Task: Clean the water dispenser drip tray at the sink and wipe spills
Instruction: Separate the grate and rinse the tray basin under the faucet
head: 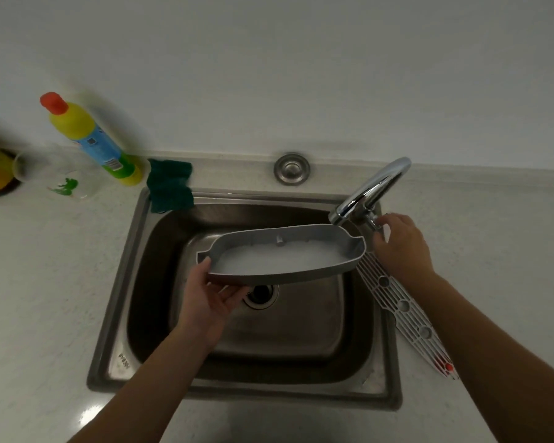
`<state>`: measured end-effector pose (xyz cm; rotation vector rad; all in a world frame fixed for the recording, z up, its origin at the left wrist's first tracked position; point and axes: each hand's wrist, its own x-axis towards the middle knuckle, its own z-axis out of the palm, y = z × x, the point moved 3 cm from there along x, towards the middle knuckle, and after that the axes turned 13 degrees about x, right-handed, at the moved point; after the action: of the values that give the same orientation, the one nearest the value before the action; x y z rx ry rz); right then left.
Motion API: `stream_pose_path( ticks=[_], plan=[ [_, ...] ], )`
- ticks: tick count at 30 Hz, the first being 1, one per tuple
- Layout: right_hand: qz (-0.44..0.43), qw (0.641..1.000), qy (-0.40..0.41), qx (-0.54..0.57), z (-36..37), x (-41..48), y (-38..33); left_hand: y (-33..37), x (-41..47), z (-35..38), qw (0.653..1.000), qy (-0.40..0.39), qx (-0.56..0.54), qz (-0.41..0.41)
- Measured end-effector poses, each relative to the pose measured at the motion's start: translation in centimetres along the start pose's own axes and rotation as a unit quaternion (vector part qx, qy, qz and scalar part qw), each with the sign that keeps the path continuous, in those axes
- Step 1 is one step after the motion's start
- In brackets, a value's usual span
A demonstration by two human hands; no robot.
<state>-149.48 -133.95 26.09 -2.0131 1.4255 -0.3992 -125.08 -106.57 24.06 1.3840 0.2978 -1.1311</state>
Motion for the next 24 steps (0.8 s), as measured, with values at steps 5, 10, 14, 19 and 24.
stream_pose_path(
  ticks=[5, 10, 14, 19, 24],
  plan=[
    [-0.001, 1.000, -0.007, -0.021, 0.8, -0.5, -0.2, -0.2, 1.0, 1.2, 1.000, -0.011, 0.001, -0.012],
    [0.017, 0.999, -0.011, 0.024, 0.8, -0.5, -0.1, 0.1, 1.3, 1.2, 1.000, -0.018, 0.007, -0.012],
    [-0.033, 0.993, -0.100, -0.044, 0.9, -0.7, -0.3, 0.2, 1.4, 1.4, 0.999, -0.033, 0.006, -0.011],
    [0.077, 0.988, -0.014, 0.132, -0.4, -1.8, -0.7, 0.1, 2.1, 1.5, 0.999, -0.041, 0.003, -0.008],
    [0.214, 0.908, -0.079, 0.352, -0.2, -6.4, -2.9, -1.6, 3.3, 1.7, 0.998, -0.046, 0.029, -0.023]
  ],
)
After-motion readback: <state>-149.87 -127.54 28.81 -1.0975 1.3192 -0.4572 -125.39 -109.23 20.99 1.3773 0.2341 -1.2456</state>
